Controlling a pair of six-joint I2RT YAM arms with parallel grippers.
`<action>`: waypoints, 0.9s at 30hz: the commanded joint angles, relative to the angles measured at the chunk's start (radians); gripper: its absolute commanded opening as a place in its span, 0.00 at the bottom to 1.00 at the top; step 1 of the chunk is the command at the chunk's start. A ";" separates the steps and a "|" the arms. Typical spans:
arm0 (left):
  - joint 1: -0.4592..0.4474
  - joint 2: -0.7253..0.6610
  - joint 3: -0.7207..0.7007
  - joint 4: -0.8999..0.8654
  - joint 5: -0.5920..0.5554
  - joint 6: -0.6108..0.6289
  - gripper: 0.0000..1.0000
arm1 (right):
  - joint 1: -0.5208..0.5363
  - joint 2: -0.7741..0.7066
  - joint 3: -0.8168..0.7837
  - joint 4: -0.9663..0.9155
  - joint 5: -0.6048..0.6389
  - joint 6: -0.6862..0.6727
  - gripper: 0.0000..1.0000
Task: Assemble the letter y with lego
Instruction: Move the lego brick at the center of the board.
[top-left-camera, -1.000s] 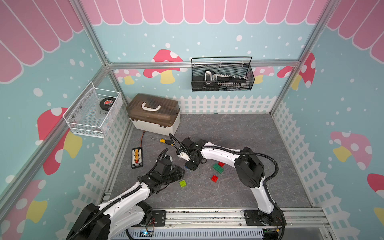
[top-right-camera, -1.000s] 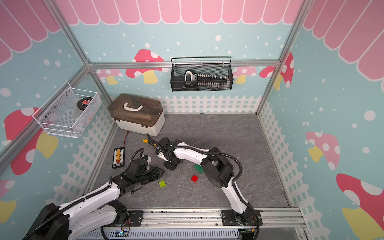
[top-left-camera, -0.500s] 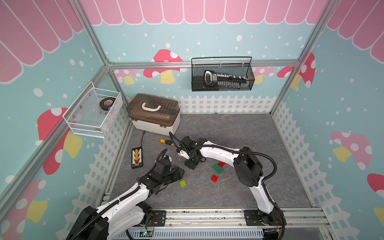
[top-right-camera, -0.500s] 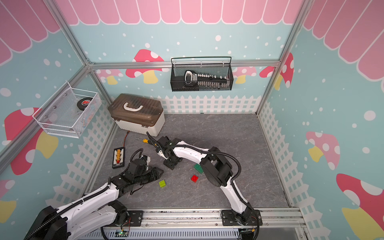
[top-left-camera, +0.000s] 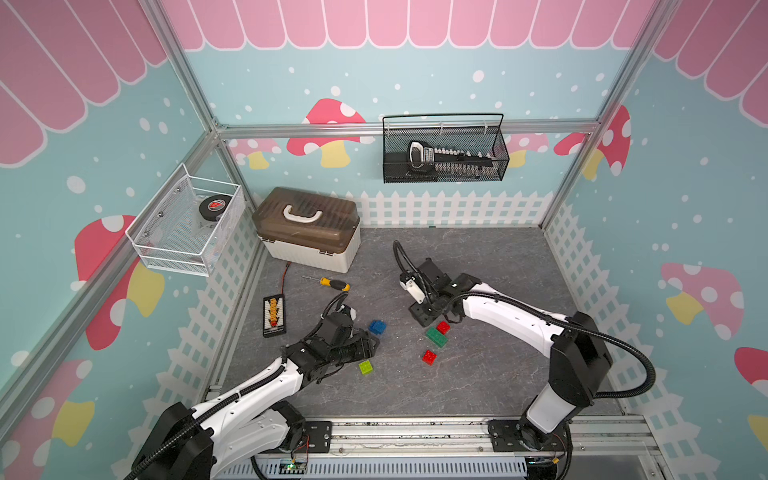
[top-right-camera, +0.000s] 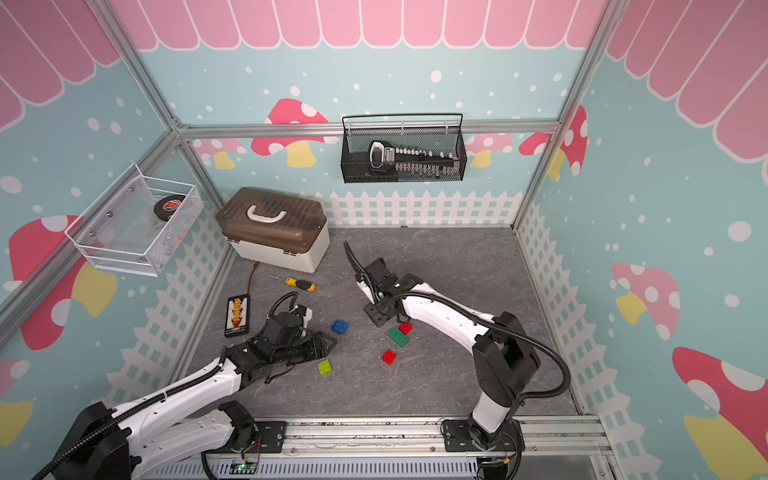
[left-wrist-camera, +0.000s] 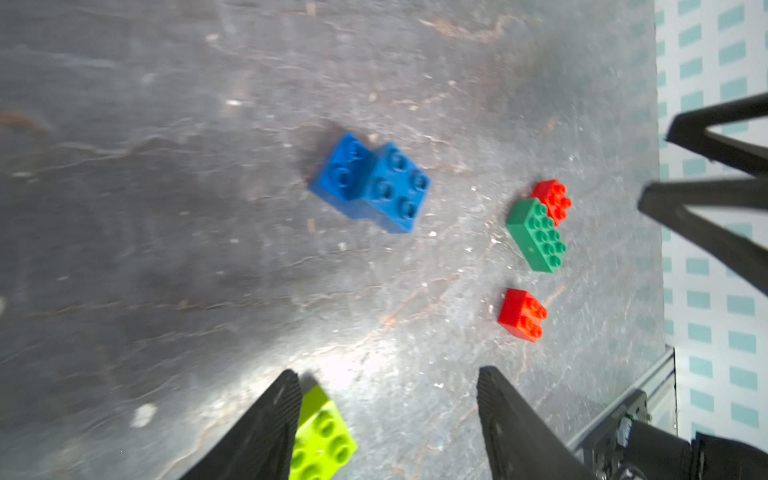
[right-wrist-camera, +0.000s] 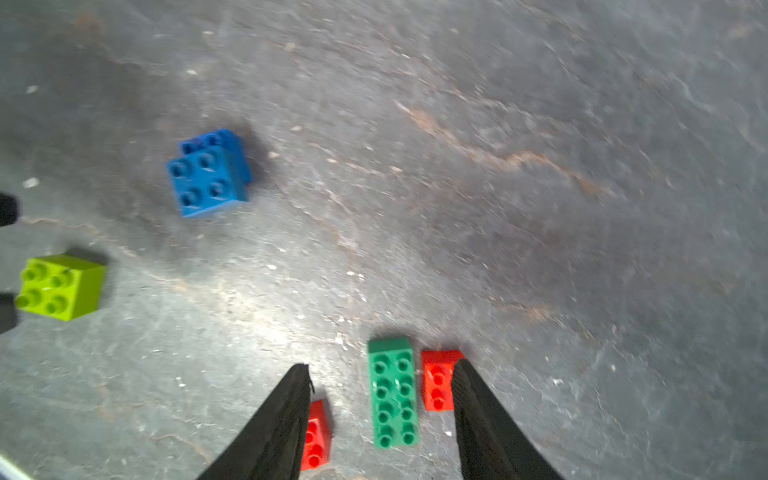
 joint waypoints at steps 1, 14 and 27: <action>-0.056 0.056 0.054 0.004 -0.019 0.025 0.69 | -0.070 -0.027 -0.109 0.056 0.019 0.071 0.54; -0.135 0.174 0.086 0.073 -0.043 0.007 0.69 | -0.209 -0.011 -0.276 0.115 0.051 0.133 0.54; -0.135 0.165 0.064 0.078 -0.066 0.001 0.68 | -0.139 0.070 -0.244 0.152 -0.044 0.101 0.58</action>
